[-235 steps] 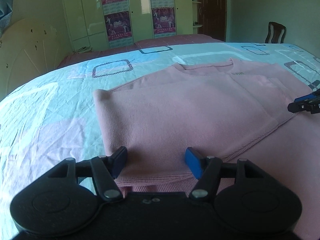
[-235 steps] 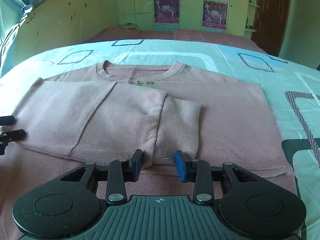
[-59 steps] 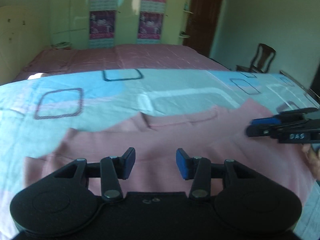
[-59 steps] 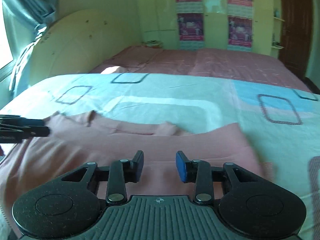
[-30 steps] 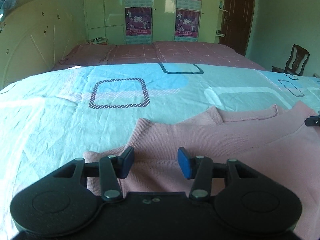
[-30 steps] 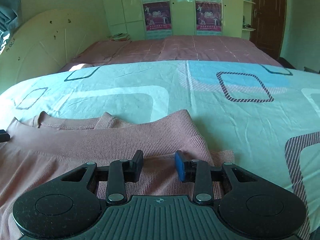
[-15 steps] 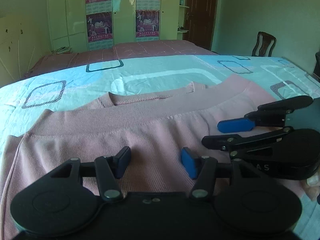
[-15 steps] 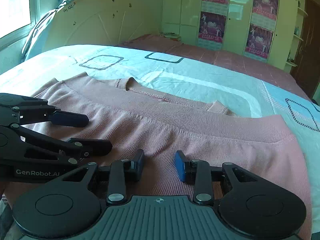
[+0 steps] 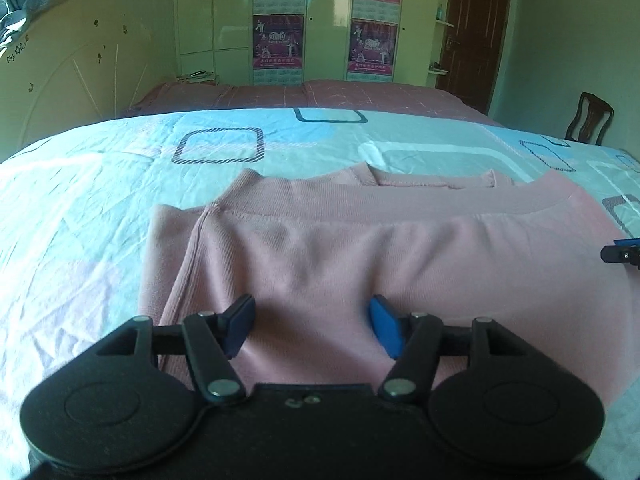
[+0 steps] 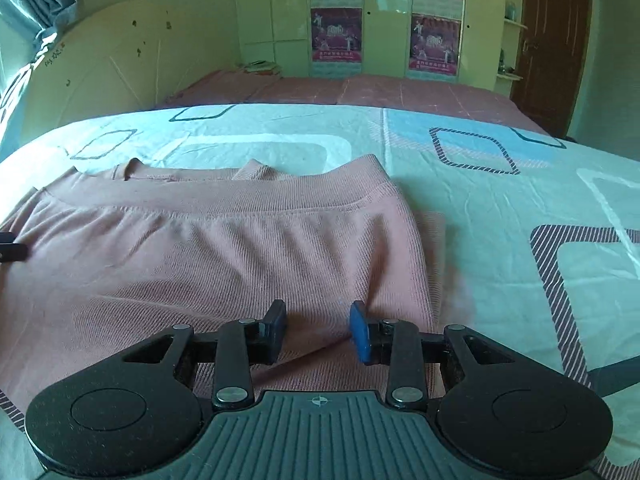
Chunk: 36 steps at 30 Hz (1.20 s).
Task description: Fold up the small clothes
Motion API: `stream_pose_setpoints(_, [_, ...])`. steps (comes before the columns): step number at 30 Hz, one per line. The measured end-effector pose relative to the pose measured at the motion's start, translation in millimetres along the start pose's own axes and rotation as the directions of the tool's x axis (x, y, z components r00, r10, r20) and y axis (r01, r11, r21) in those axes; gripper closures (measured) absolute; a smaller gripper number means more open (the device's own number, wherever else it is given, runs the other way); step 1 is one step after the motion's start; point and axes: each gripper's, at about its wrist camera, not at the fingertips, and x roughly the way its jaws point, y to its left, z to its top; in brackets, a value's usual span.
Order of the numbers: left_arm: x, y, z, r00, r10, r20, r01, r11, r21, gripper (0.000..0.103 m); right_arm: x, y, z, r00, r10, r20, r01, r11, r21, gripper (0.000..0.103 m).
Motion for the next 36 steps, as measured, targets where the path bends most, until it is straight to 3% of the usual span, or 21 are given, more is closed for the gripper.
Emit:
stream_pose_setpoints(4, [-16.3, -43.9, 3.0, 0.994, -0.101, 0.046, 0.100, 0.995, 0.026, 0.046, -23.8, 33.6, 1.1, 0.992, 0.103, 0.077, -0.104, 0.995, 0.010, 0.069])
stream_pose_setpoints(7, [-4.5, -81.8, -7.9, 0.992, -0.126, -0.016, 0.127, 0.987, 0.097, 0.044, -21.4, 78.4, -8.6, 0.980, 0.195, 0.047, -0.192, 0.979, -0.071, 0.069])
stream_pose_setpoints(9, [3.2, -99.4, -19.1, 0.997, -0.078, -0.029, 0.082, 0.984, 0.160, 0.039, -10.3, 99.5, -21.1, 0.988, 0.157, -0.006, -0.157, 0.980, -0.126, 0.069])
stream_pose_setpoints(11, [-2.2, -104.3, -18.6, 0.998, -0.055, -0.021, 0.057, 0.984, 0.167, 0.042, -12.1, 111.0, -27.0, 0.993, 0.114, 0.015, -0.109, 0.978, -0.177, 0.068])
stream_pose_setpoints(15, [-24.4, -103.6, -23.3, 0.994, -0.112, 0.015, 0.109, 0.986, 0.126, 0.043, -29.7, 112.8, -25.6, 0.983, 0.178, 0.039, -0.170, 0.972, -0.161, 0.068])
stream_pose_setpoints(17, [-18.0, -112.3, -35.7, 0.997, -0.076, -0.023, 0.079, 0.983, 0.168, 0.044, -20.9, 122.8, -36.5, 0.989, 0.150, -0.014, -0.150, 0.970, -0.190, 0.068])
stream_pose_setpoints(20, [-26.0, -119.4, -43.1, 0.999, -0.050, -0.006, 0.050, 0.981, 0.187, 0.044, -22.5, 125.2, -45.9, 0.992, 0.128, -0.009, -0.127, 0.972, -0.199, 0.068])
stream_pose_setpoints(23, [-40.2, -118.9, -46.5, 0.999, -0.040, 0.015, 0.037, 0.983, 0.180, 0.043, -35.5, 124.0, -46.9, 0.988, 0.153, -0.016, -0.153, 0.971, -0.184, 0.068])
stream_pose_setpoints(25, [-32.3, -117.1, -53.9, 0.999, -0.035, -0.041, 0.042, 0.985, 0.170, 0.043, -31.7, 123.2, -56.6, 0.989, 0.145, -0.042, -0.150, 0.971, -0.185, 0.068])
stream_pose_setpoints(30, [-47.8, -100.1, -57.6, 1.000, 0.006, 0.006, -0.007, 0.989, 0.147, 0.043, -44.1, 112.9, -60.2, 0.987, 0.155, -0.037, -0.160, 0.967, -0.198, 0.068])
stream_pose_setpoints(33, [-52.5, -67.5, -64.9, 0.999, 0.039, -0.001, -0.039, 0.995, 0.097, 0.042, -49.9, 80.3, -63.8, 0.993, 0.114, -0.027, -0.117, 0.980, -0.159, 0.068])
stream_pose_setpoints(36, [-62.1, -33.4, -74.0, 0.996, 0.092, 0.005, -0.092, 0.994, 0.055, 0.041, -56.3, 39.3, -70.0, 0.999, 0.010, -0.031, -0.014, 0.994, -0.107, 0.068])
